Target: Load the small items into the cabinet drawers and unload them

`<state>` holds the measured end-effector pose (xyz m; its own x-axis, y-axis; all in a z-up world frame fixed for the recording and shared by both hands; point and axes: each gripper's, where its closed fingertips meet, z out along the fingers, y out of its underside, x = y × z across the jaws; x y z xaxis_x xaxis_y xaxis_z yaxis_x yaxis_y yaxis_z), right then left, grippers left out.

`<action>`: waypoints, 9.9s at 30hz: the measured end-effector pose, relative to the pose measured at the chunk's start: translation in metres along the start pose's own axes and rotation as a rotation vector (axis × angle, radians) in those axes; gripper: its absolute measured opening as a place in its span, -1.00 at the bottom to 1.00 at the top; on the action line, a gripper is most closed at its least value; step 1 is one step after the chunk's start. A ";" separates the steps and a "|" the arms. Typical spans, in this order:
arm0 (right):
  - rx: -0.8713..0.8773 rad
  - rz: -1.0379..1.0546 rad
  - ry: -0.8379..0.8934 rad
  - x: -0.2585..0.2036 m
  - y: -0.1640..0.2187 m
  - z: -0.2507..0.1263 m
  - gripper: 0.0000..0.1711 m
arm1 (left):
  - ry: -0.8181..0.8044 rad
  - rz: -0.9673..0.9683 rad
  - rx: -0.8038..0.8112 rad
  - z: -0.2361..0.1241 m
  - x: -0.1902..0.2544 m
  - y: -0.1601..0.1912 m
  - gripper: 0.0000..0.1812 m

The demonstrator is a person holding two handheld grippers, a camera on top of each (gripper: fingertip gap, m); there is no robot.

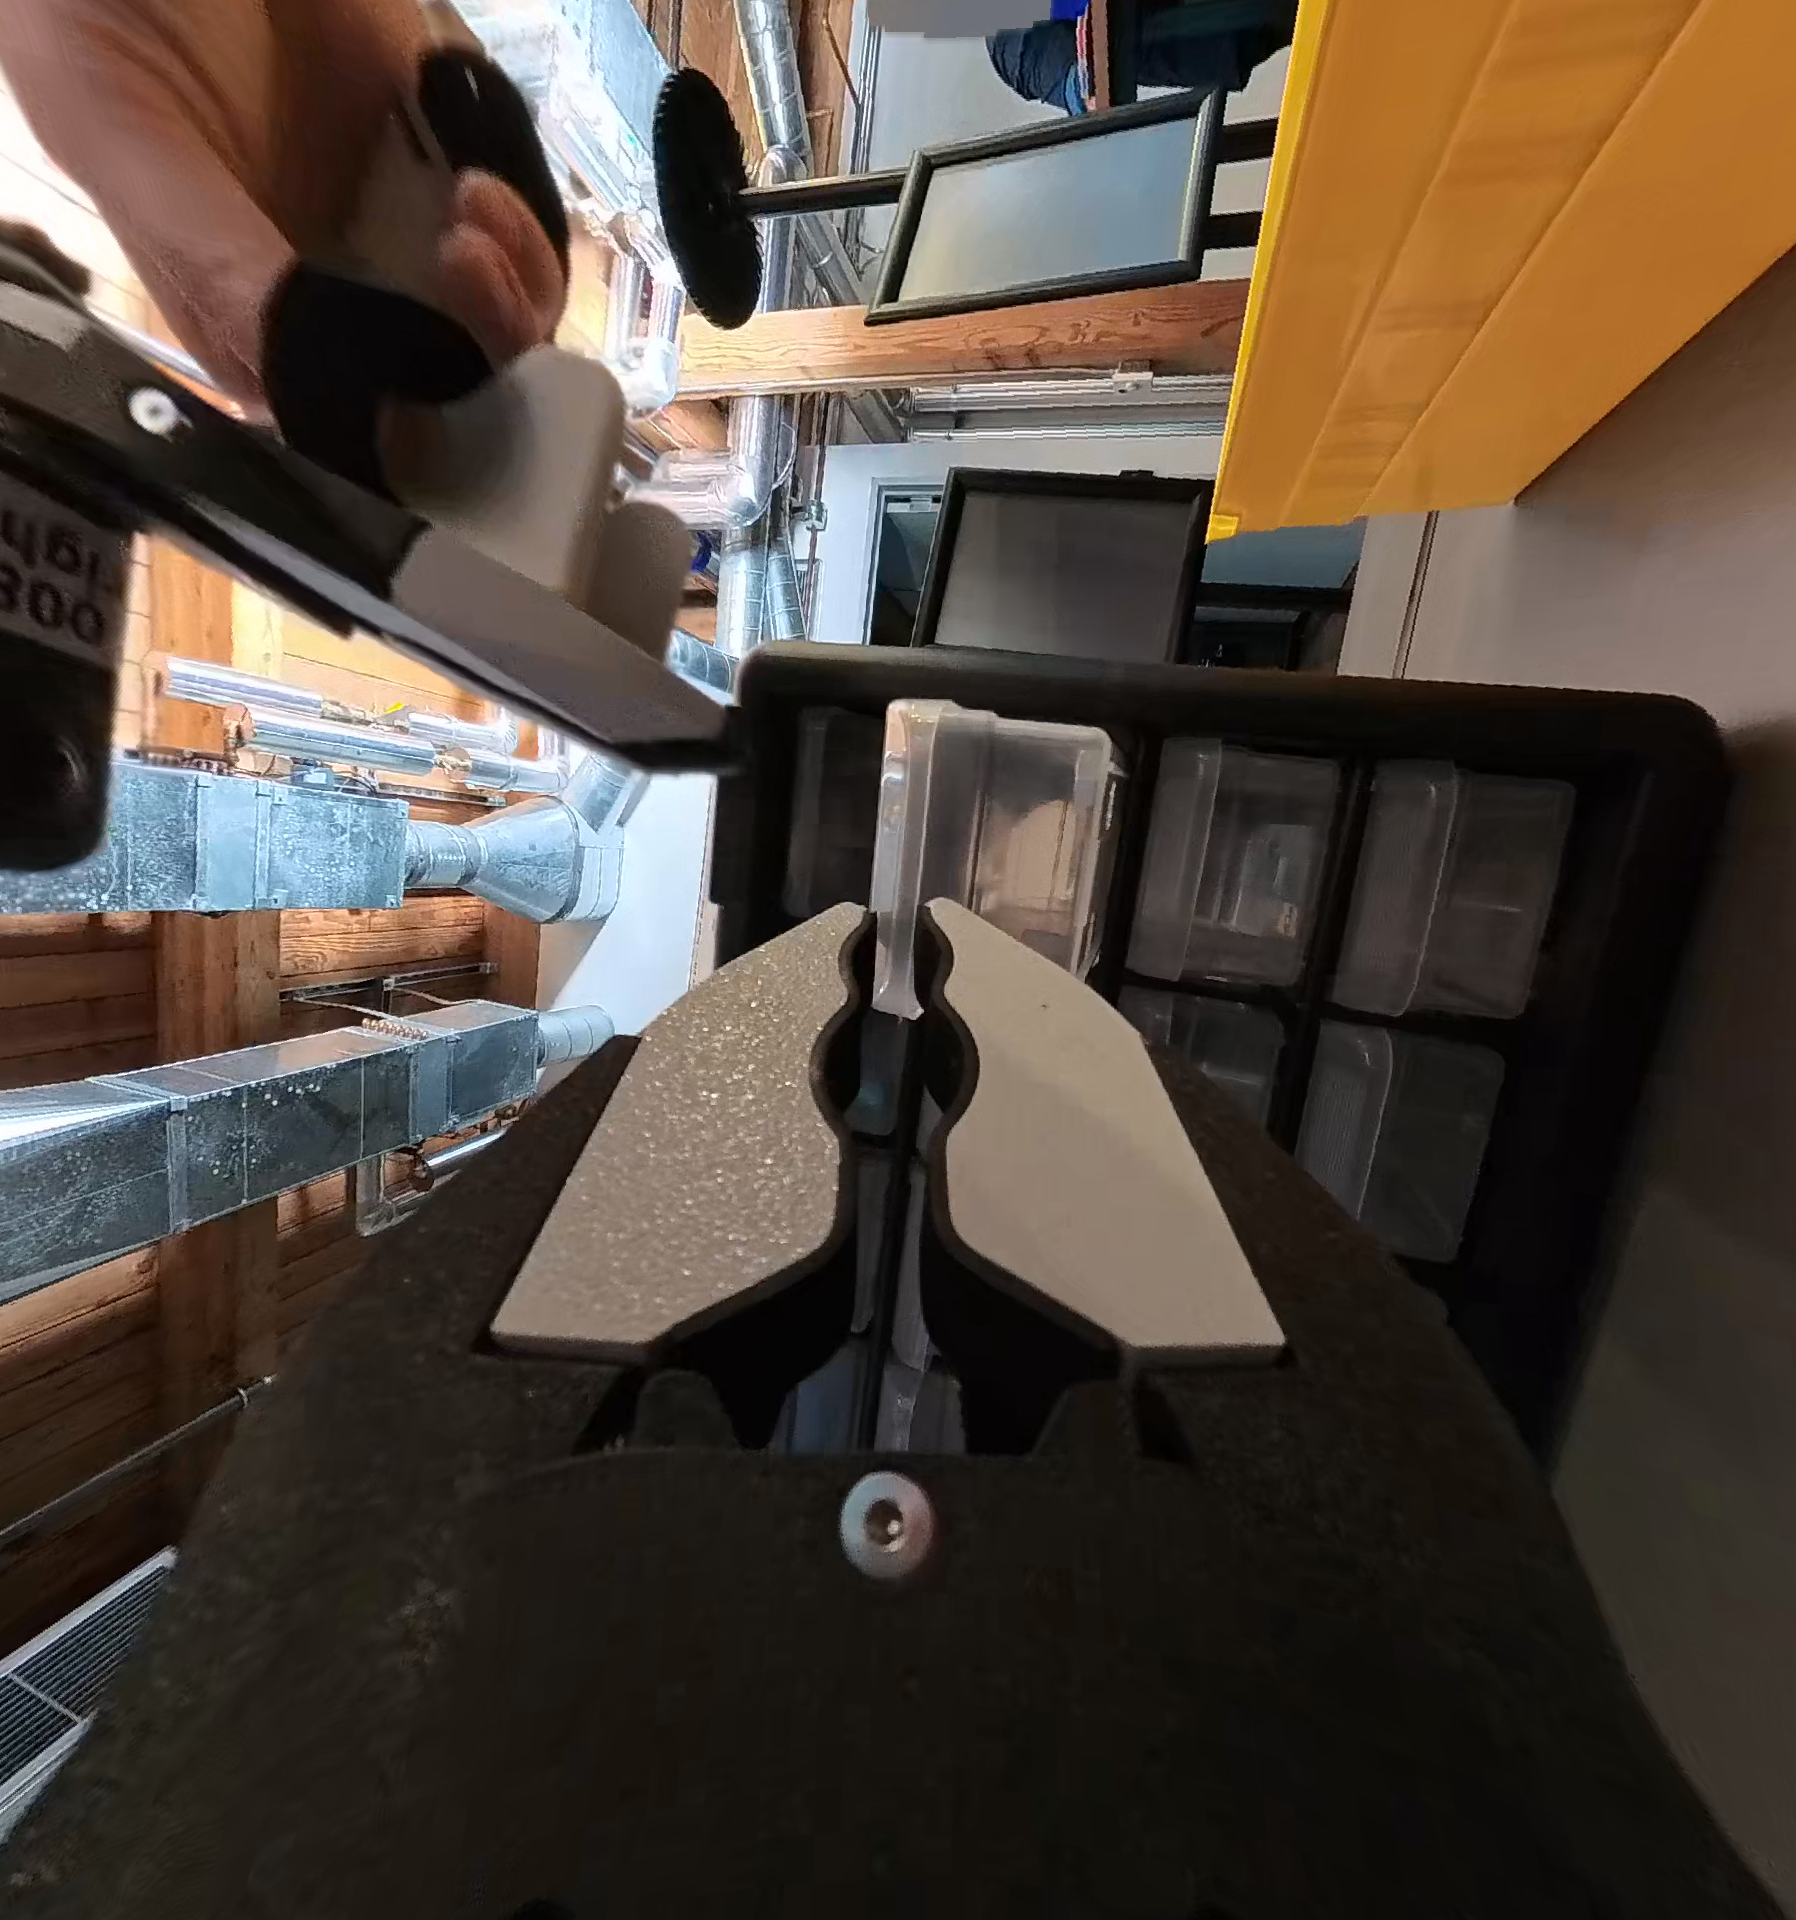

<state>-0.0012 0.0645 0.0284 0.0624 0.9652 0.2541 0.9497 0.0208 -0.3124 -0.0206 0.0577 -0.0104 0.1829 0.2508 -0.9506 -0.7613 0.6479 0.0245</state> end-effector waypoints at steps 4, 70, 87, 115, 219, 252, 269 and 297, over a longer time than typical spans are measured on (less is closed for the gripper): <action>-0.064 -0.048 -0.114 -0.004 -0.006 0.017 -0.79 | -0.006 -0.005 0.012 -0.006 -0.001 -0.003 -0.93; -0.511 0.013 -0.234 -0.026 0.021 0.069 -0.51 | -0.014 -0.045 0.060 -0.034 -0.007 -0.018 -0.92; -0.467 0.038 -0.352 -0.035 0.016 0.065 -0.54 | -0.031 -0.035 0.071 -0.036 -0.007 -0.019 -0.93; -0.413 -0.005 -0.195 -0.024 0.016 0.062 -0.53 | -0.018 -0.026 0.064 -0.034 -0.002 -0.019 -0.92; 0.182 0.097 -0.151 -0.036 -0.021 0.030 -0.45 | 0.060 -0.155 0.053 -0.029 0.002 -0.019 -0.91; 0.744 0.695 0.373 -0.070 0.016 0.052 -0.28 | 1.309 -0.663 -0.104 0.011 -0.015 0.004 -0.77; 0.819 0.935 0.565 -0.045 0.017 0.078 -0.45 | 1.735 -0.468 -0.204 -0.002 0.022 -0.015 -0.98; 0.778 0.883 0.560 -0.037 0.010 0.090 -0.48 | 1.781 -0.477 -0.457 -0.005 0.035 -0.011 -0.55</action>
<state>-0.0219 0.0524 -0.0669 0.8686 0.4950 -0.0225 0.1083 -0.2339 -0.9662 -0.0089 0.0553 -0.0452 -0.1387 -0.9899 -0.0285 -0.9861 0.1407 -0.0886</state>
